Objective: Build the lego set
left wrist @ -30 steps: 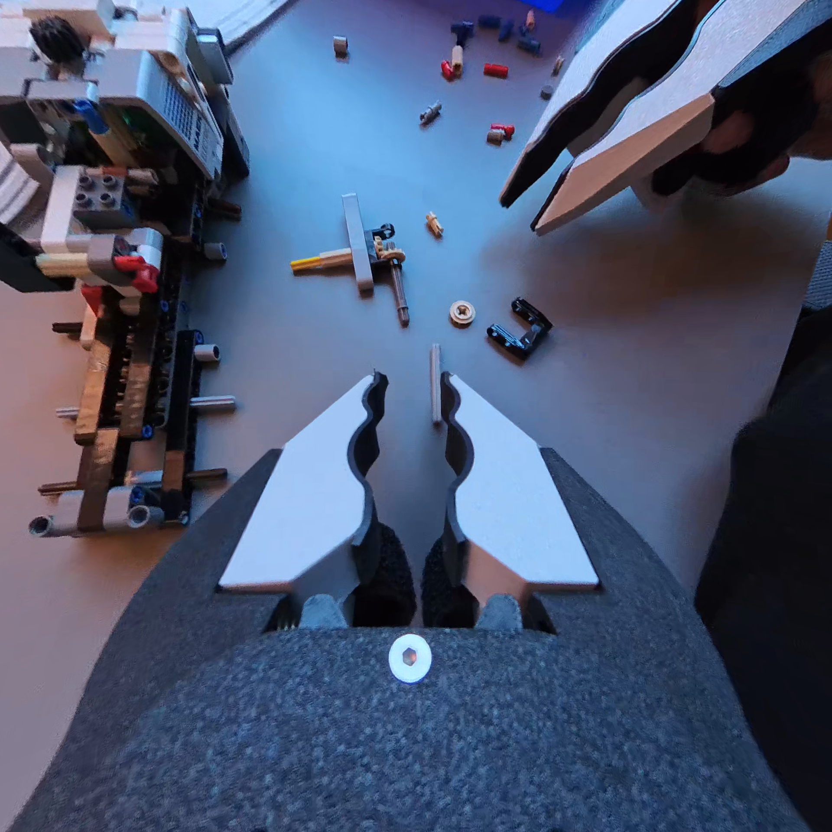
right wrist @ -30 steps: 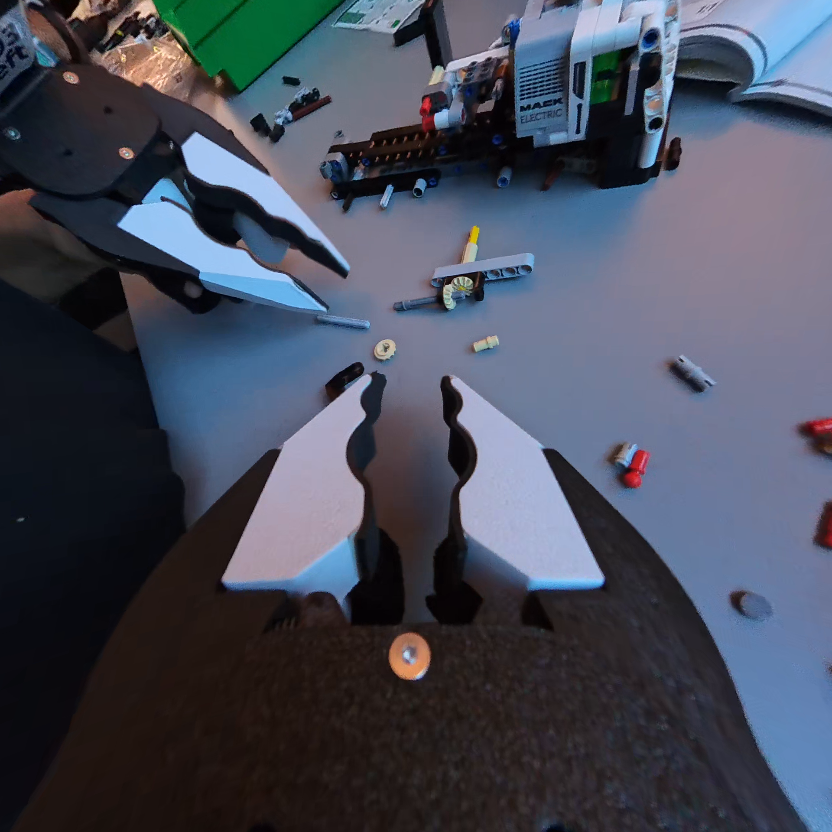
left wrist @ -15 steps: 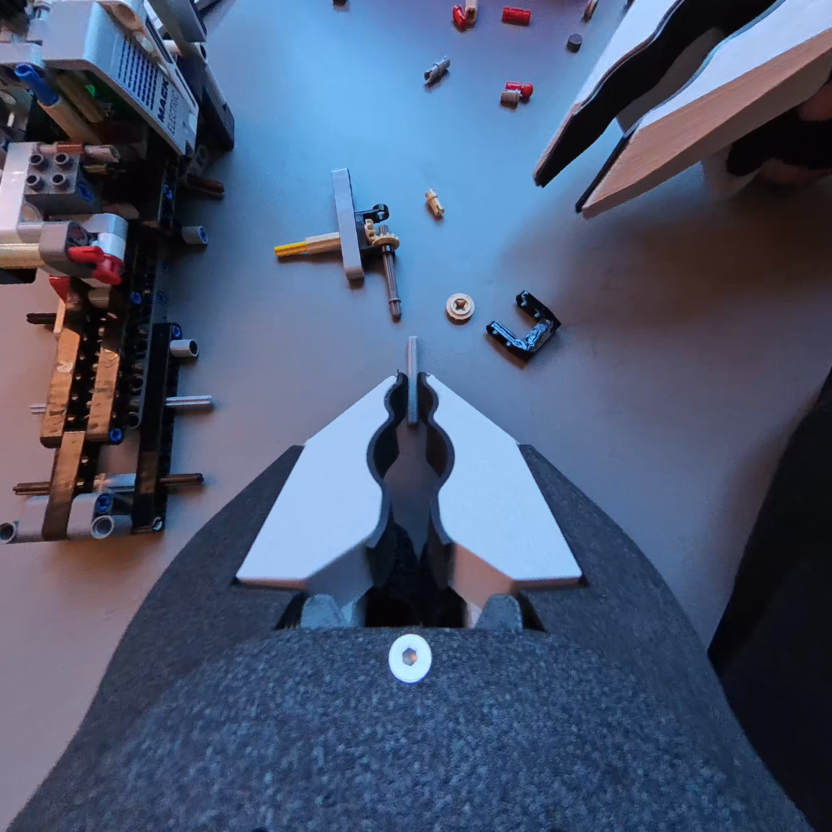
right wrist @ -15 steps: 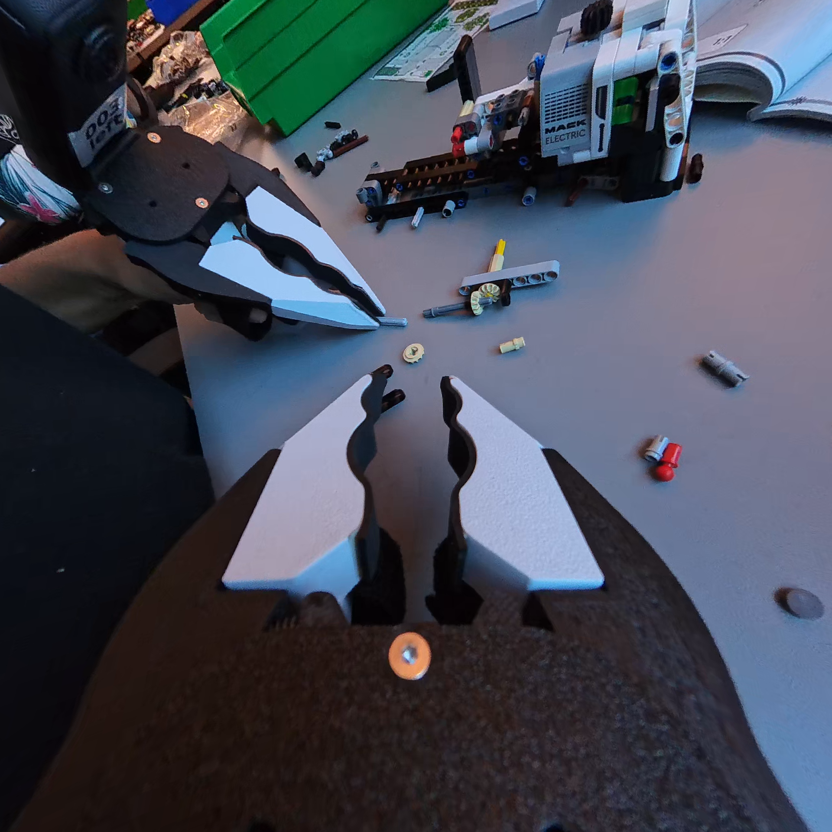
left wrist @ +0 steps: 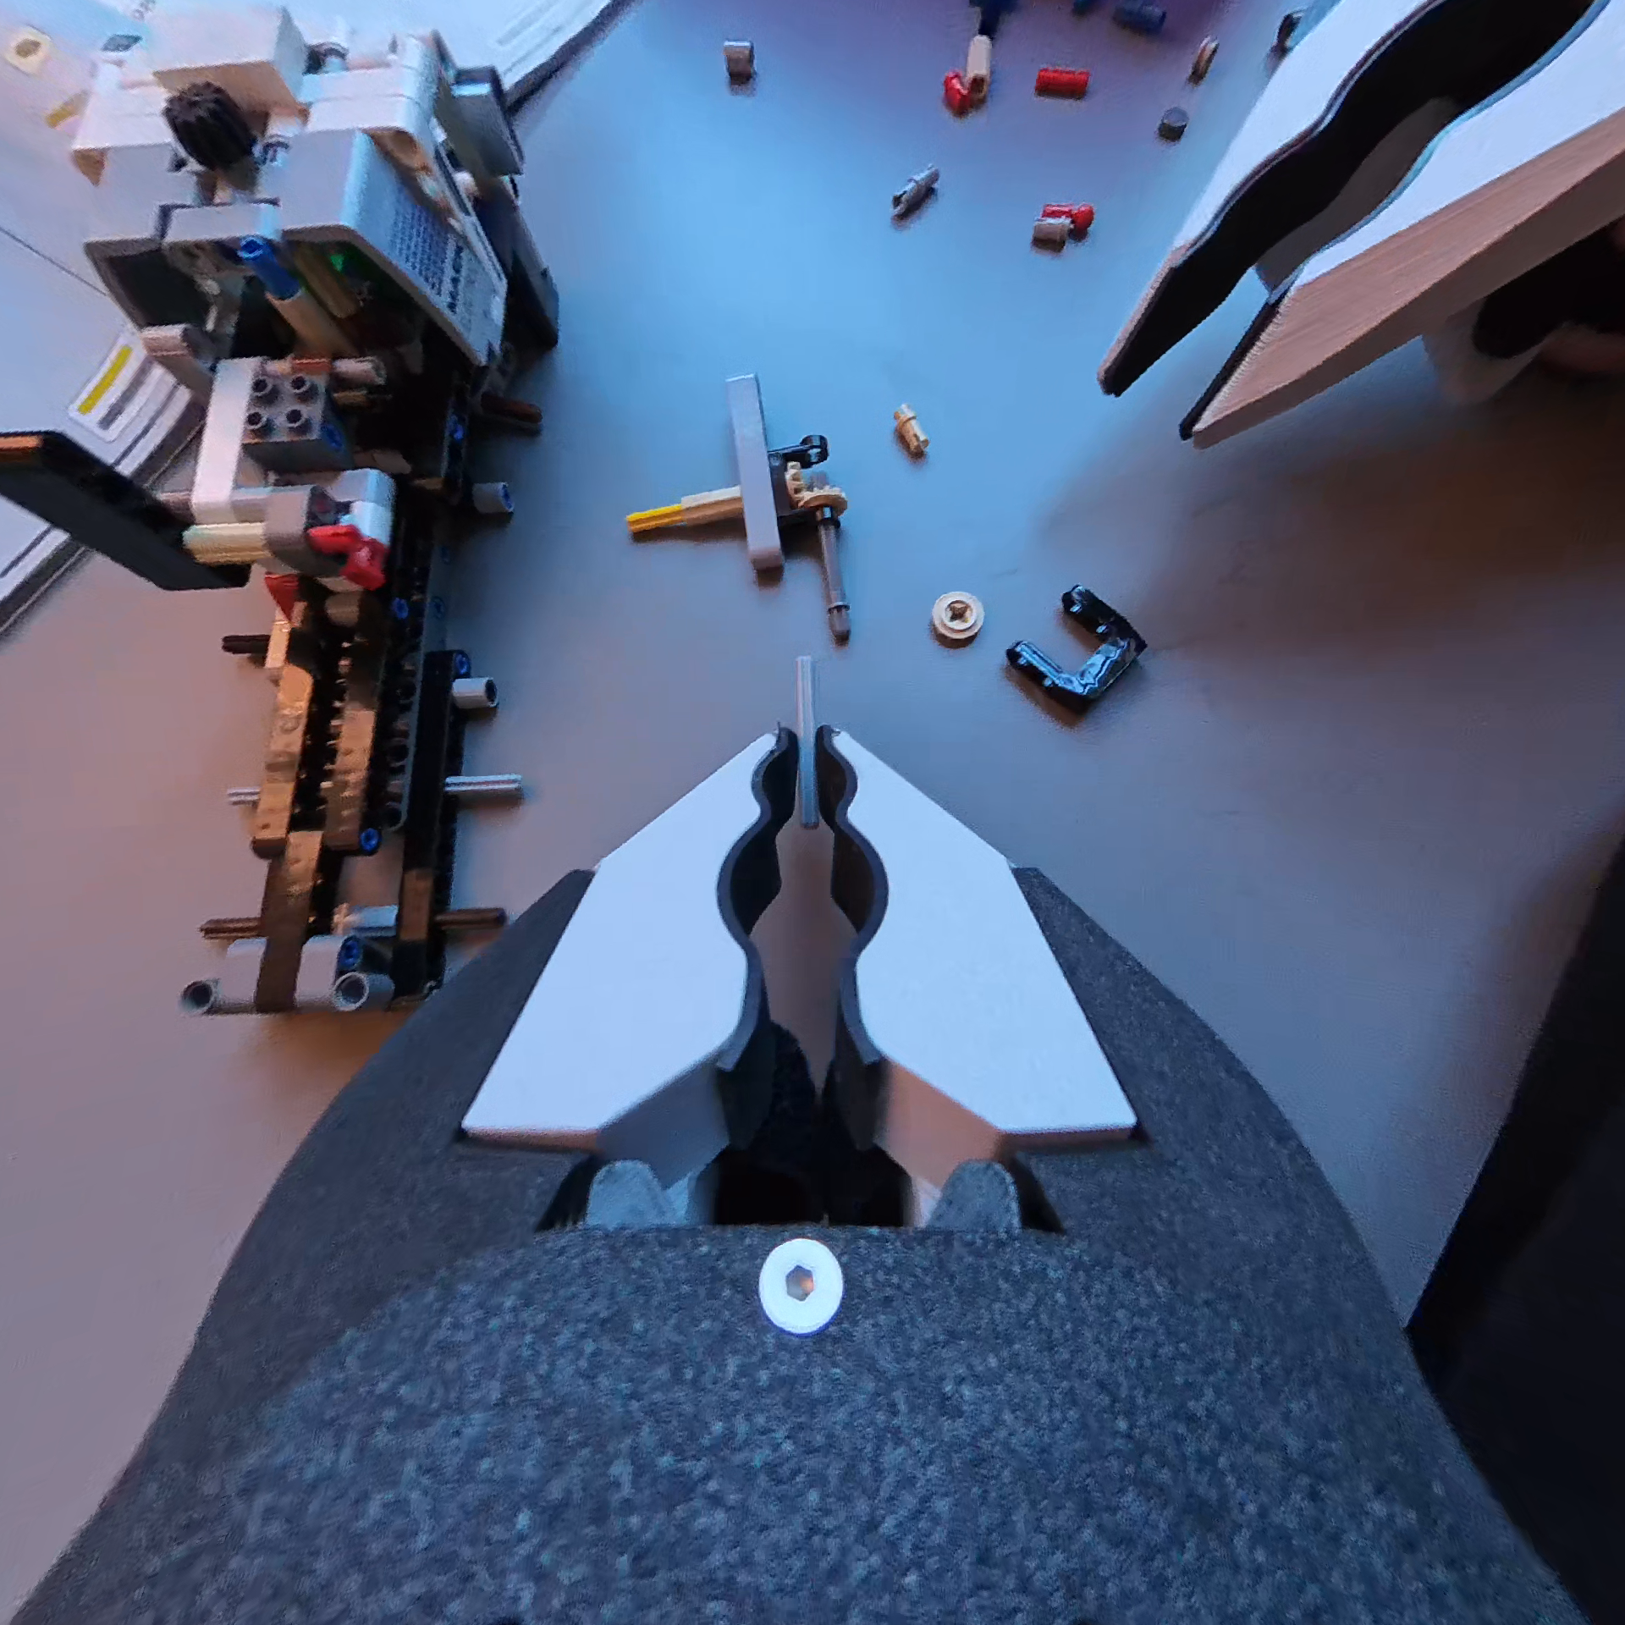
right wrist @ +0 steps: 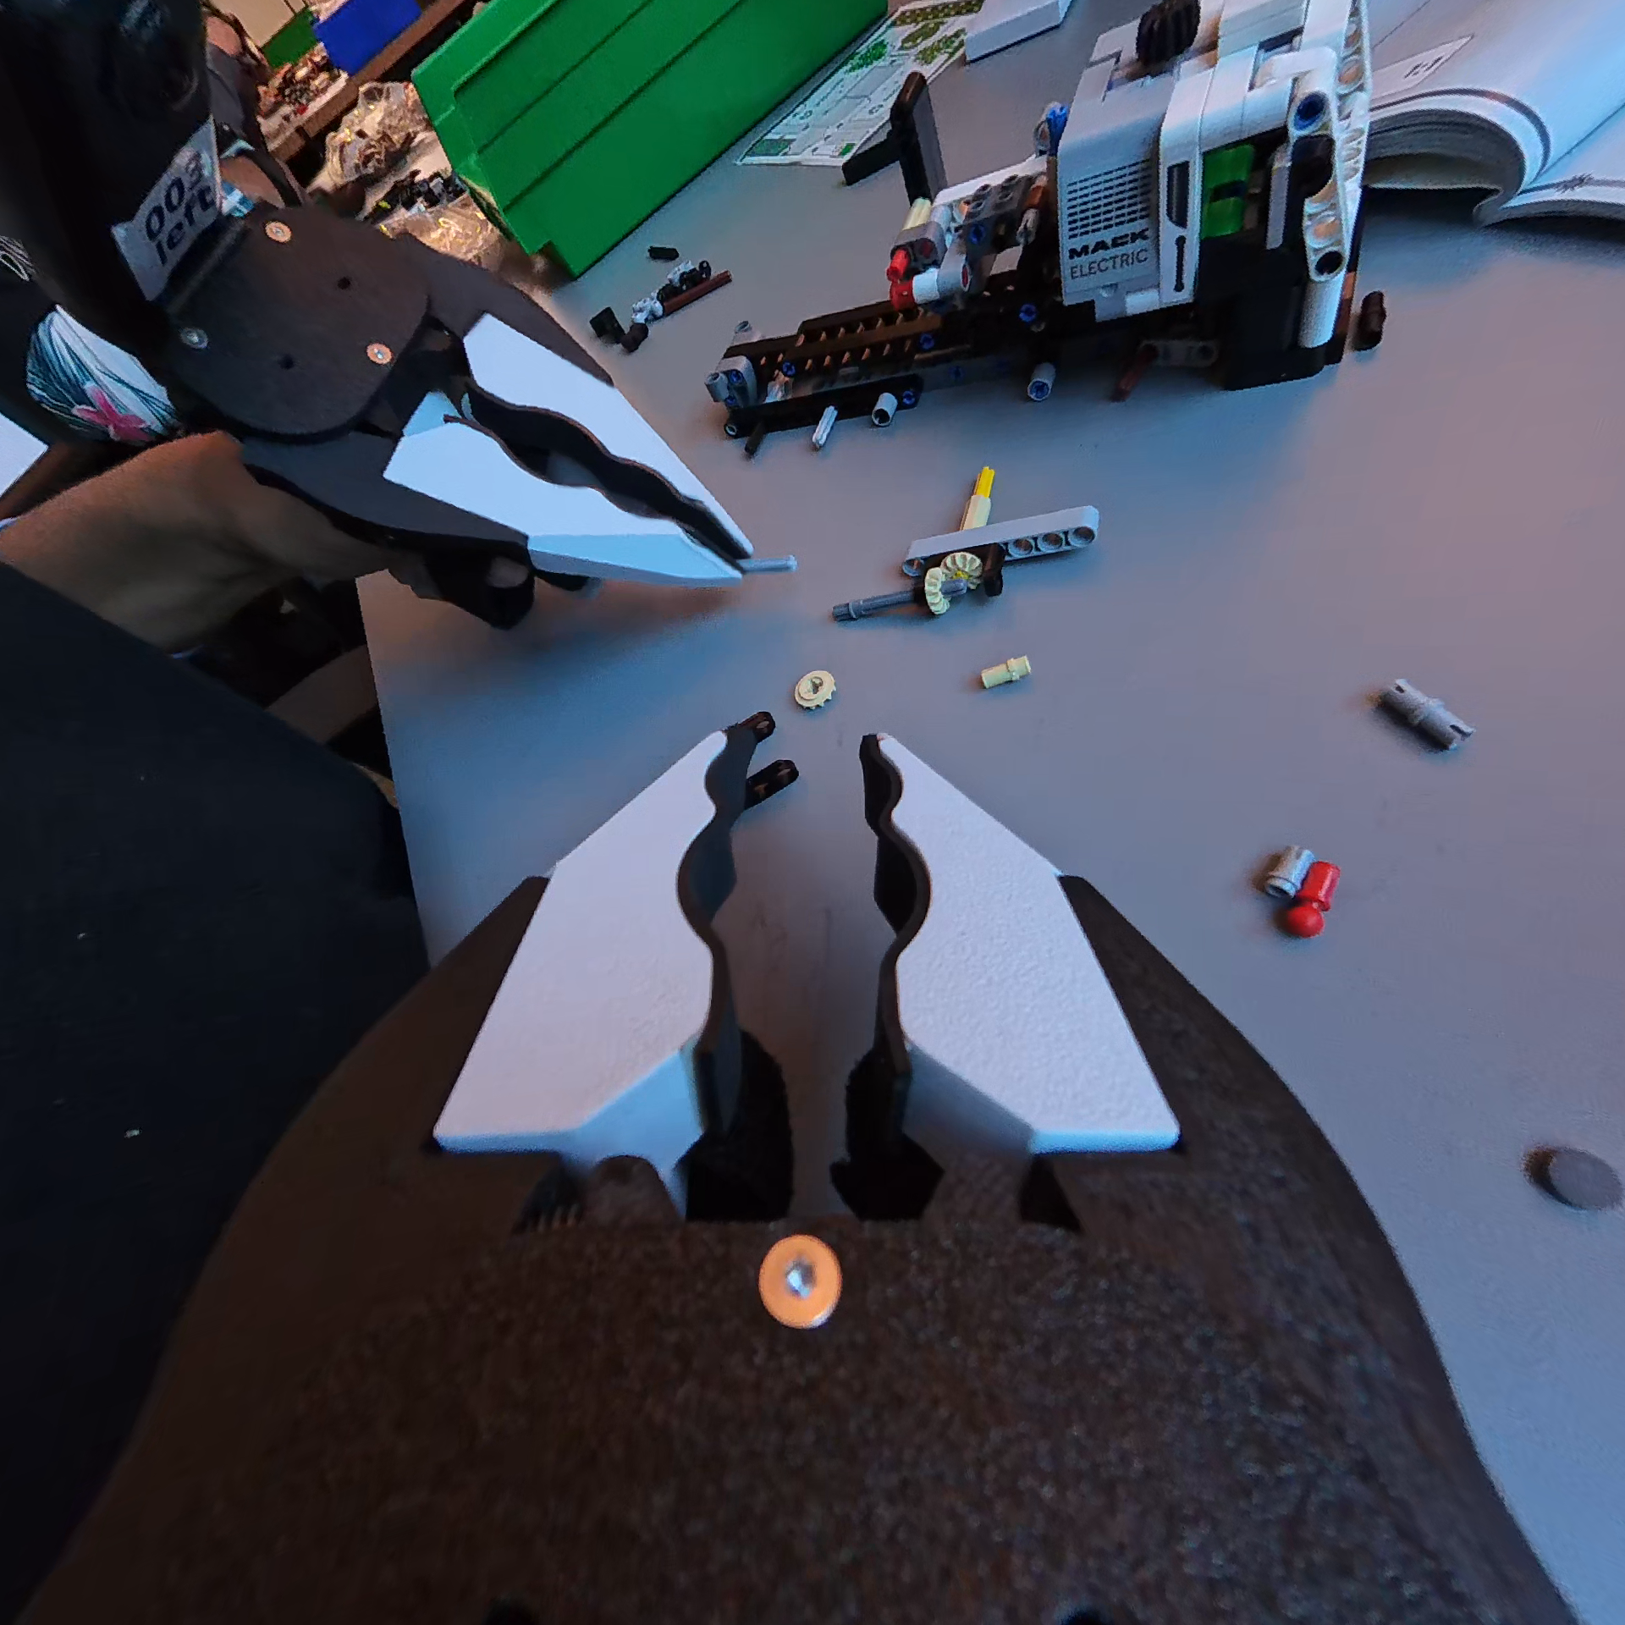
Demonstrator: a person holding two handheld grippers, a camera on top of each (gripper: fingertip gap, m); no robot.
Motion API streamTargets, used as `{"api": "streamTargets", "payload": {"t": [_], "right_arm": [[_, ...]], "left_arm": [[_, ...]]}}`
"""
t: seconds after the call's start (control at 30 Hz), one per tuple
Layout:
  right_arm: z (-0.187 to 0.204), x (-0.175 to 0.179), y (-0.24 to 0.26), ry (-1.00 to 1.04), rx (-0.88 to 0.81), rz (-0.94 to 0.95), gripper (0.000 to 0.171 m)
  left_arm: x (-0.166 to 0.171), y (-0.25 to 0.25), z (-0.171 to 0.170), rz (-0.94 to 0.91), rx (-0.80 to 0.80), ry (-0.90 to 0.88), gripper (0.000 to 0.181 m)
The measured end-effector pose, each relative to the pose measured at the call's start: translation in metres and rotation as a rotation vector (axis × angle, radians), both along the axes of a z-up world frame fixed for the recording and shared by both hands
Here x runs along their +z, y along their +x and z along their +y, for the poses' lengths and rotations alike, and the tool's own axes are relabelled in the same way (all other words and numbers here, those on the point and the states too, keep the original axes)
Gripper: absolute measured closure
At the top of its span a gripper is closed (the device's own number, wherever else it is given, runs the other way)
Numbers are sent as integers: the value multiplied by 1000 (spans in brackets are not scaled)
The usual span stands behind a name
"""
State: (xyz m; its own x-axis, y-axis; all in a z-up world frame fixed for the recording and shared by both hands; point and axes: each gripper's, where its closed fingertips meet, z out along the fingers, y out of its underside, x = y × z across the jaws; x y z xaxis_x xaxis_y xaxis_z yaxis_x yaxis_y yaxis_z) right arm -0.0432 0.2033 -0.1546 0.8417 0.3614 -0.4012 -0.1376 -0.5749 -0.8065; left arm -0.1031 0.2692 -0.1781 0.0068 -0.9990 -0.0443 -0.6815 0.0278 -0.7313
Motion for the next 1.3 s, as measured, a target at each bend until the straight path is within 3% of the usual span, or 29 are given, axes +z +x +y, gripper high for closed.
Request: {"api": "streamTargets", "payload": {"t": [1.3], "right_arm": [[-3, -7, -7, -22, -10, -82, 146]], "left_arm": [[-6, -14, 18, -5, 78, 36, 174]]}}
